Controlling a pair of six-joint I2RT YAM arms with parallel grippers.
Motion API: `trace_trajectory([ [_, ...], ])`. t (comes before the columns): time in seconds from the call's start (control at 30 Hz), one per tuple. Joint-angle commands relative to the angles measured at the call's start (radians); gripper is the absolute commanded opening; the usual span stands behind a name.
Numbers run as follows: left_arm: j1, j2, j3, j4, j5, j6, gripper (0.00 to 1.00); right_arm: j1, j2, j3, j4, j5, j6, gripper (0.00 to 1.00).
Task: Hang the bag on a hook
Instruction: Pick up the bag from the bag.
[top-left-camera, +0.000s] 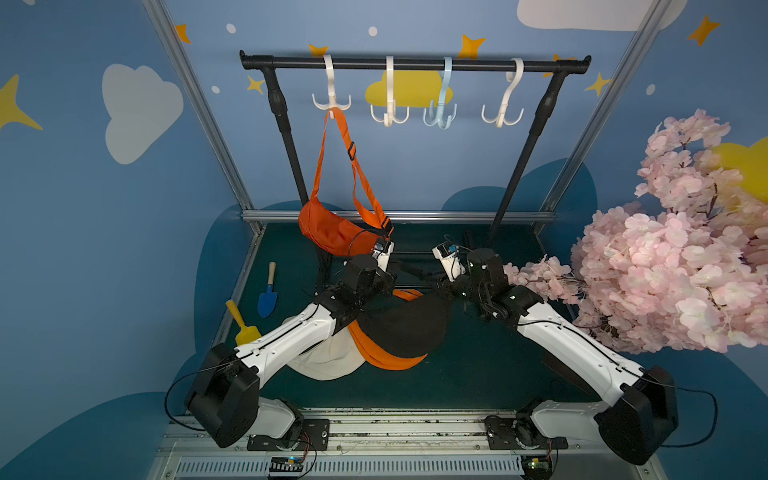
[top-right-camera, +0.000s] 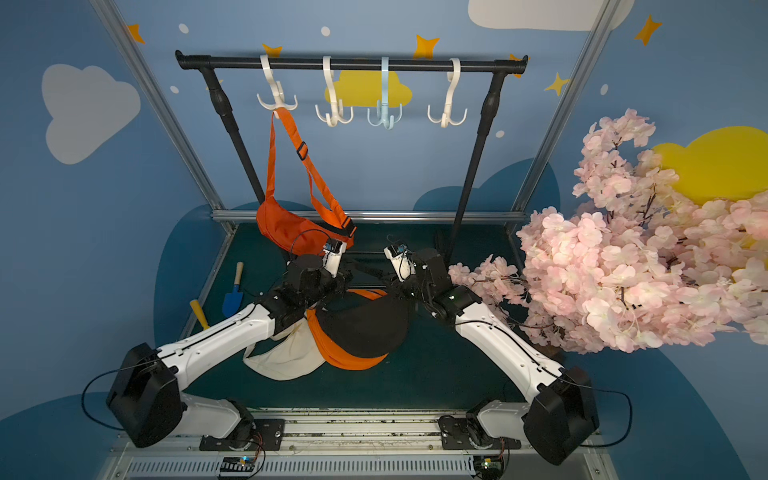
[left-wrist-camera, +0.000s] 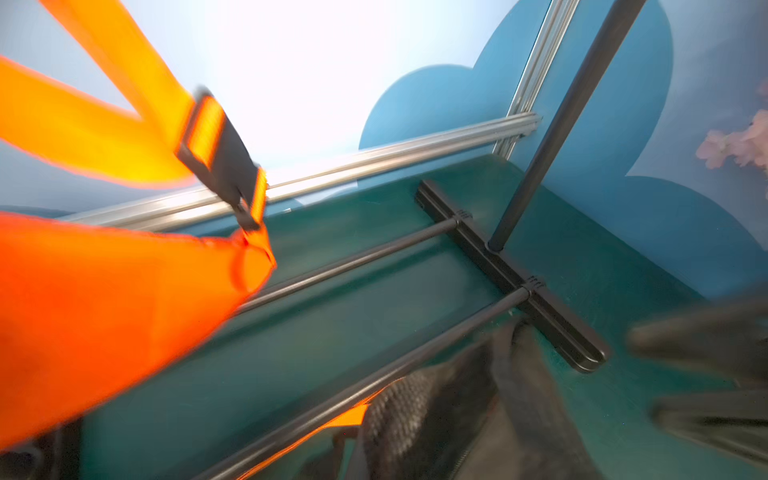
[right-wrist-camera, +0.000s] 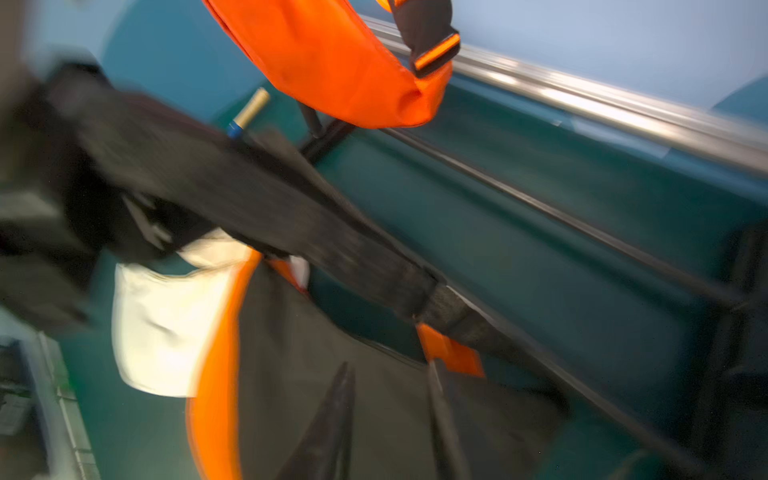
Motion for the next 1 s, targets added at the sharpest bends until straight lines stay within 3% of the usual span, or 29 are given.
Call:
trace_trajectory([
  [0.0, 0.016, -0.003, 0.020, -0.072, 0.055, -0.024, 0.04, -0.006, -0.026, -0.057, 0.100, -0.034, -0.012, 0.47],
  [0.3, 0.029, -0.005, 0.058, -0.118, 0.115, -0.043, 0.04, -0.018, -0.001, -0.159, 0.277, -0.015, -0.068, 0.65],
  [0.7, 0.064, -0.058, 0.079, -0.144, 0.194, -0.047, 0.04, -0.027, 0.337, 0.060, 0.417, -0.012, -0.132, 0.64],
  [0.77, 0.075, -0.071, 0.091, -0.162, 0.204, -0.042, 0.04, -0.039, 0.376, 0.101, 0.430, 0.004, -0.124, 0.57],
  [0.83, 0.090, -0.092, 0.097, -0.173, 0.209, -0.040, 0.04, -0.051, 0.402, 0.162, 0.390, 0.001, -0.121, 0.26],
  [0.9, 0.104, -0.112, 0.106, -0.182, 0.214, -0.034, 0.04, -0.059, 0.396, 0.202, 0.353, -0.017, -0.121, 0.04],
  [0.97, 0.118, -0.131, 0.128, -0.199, 0.219, -0.023, 0.04, -0.060, 0.367, 0.232, 0.318, -0.028, -0.114, 0.00],
])
